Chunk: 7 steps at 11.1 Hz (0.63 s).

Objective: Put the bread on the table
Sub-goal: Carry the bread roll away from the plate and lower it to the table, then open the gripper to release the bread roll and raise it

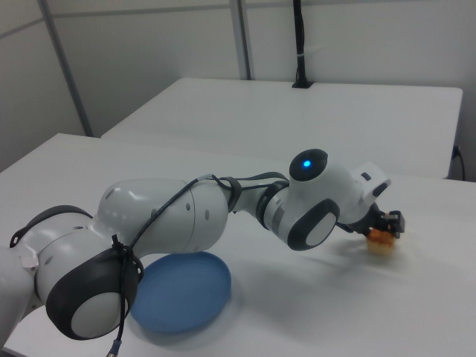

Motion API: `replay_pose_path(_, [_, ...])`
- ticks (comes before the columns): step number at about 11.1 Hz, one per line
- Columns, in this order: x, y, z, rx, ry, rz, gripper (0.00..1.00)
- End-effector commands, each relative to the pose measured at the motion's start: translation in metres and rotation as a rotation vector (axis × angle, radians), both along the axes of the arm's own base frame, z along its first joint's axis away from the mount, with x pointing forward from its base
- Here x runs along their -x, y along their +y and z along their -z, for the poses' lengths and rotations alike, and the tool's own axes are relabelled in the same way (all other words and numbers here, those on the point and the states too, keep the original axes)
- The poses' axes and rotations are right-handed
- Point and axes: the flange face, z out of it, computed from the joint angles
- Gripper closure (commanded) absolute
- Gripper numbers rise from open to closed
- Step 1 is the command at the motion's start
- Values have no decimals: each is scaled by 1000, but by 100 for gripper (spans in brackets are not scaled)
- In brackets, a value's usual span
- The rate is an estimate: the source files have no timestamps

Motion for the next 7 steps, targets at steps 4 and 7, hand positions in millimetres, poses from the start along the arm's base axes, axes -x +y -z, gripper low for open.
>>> replay_pose_path(4, [-2,4,-26,6,-47,-6,0])
replay_pose_path(7, [8,20,-78,-4,-52,-8,0])
